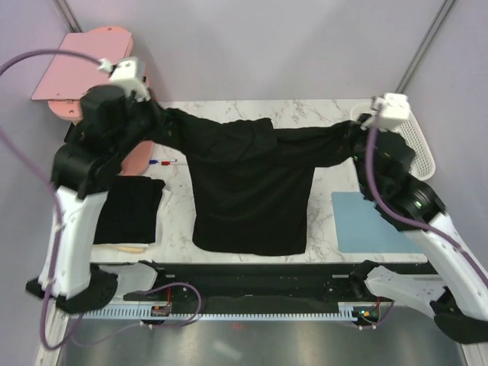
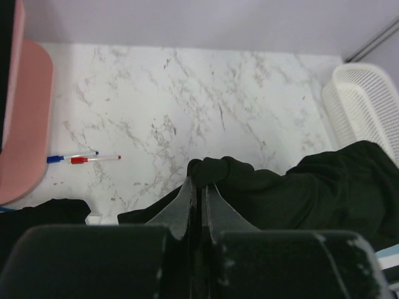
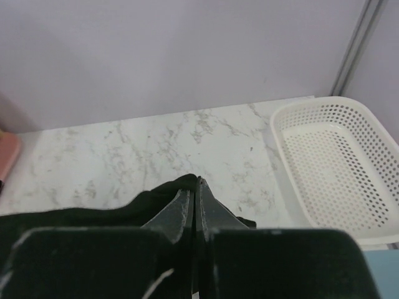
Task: Fold and stack the t-shirts
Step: Flatten out the tshirt
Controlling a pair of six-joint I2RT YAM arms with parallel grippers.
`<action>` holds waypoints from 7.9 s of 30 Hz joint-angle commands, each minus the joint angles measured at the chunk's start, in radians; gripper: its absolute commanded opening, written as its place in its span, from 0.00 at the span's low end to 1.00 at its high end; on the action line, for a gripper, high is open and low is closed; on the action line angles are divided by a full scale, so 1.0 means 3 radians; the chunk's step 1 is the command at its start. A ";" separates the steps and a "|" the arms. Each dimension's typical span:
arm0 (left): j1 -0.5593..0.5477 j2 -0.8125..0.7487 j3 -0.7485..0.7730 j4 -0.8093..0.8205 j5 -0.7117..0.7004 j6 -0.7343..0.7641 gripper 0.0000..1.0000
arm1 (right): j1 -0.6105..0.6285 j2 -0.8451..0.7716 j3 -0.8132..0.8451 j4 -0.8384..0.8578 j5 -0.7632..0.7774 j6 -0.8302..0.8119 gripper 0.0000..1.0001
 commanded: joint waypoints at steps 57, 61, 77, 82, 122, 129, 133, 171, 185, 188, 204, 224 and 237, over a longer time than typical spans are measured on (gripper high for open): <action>0.0413 0.0810 -0.2185 0.0815 0.0298 -0.0584 1.00 | 0.1163 0.1638 -0.1635 0.1467 -0.1482 0.1362 0.81; 0.0265 0.0907 -0.2298 0.0973 0.0370 -0.0518 1.00 | 0.0745 0.1530 -0.1317 0.1246 -0.1255 0.1111 0.98; -0.0564 0.1398 -0.2365 0.1285 0.0176 -0.0604 0.96 | -0.0785 0.3395 0.0779 0.1118 -0.2431 0.0604 0.90; -0.0748 0.1592 -0.2334 0.1357 0.0104 -0.0615 0.95 | -0.0908 0.4015 0.1327 0.1067 -0.2640 0.0731 0.88; -0.1091 0.0689 -0.2829 -0.0176 -0.0974 -0.1438 0.02 | -0.1297 0.4199 0.0658 0.1430 -0.3474 0.0916 0.71; -0.0968 0.0422 -0.2861 -0.0382 -0.1230 -0.1520 0.02 | -0.1291 0.4501 0.1056 0.1619 -0.3714 0.1145 0.71; -0.0922 0.0534 -0.2799 -0.0402 -0.1287 -0.1443 0.02 | -0.1286 0.4812 0.1398 0.1900 -0.3990 0.1411 0.67; -0.0922 0.0693 -0.2958 -0.0305 -0.1338 -0.1397 0.02 | -0.1067 0.5820 0.2708 0.1727 -0.3956 0.1724 0.39; -0.0896 0.0514 -0.2799 -0.0458 -0.1644 -0.1290 0.02 | -0.1020 0.4678 0.2091 0.1798 -0.3633 0.1341 0.00; -0.0820 0.0402 -0.2626 -0.0525 -0.1808 -0.1188 0.02 | -0.1036 0.4064 0.1799 0.1727 -0.3404 0.1162 0.00; -0.0201 0.0018 -0.1220 -0.0453 -0.1778 -0.0032 0.02 | -0.1317 0.1214 0.0954 0.0674 -0.2314 0.0487 0.00; -0.0180 -0.0049 0.1521 -0.0653 -0.0965 0.0495 0.02 | -0.1322 -0.0321 0.1409 -0.0119 -0.2334 0.0486 0.00; -0.0180 0.0841 0.1803 -0.0439 -0.1067 0.0689 0.02 | -0.1322 0.0083 0.0954 -0.0063 -0.2038 0.0420 0.00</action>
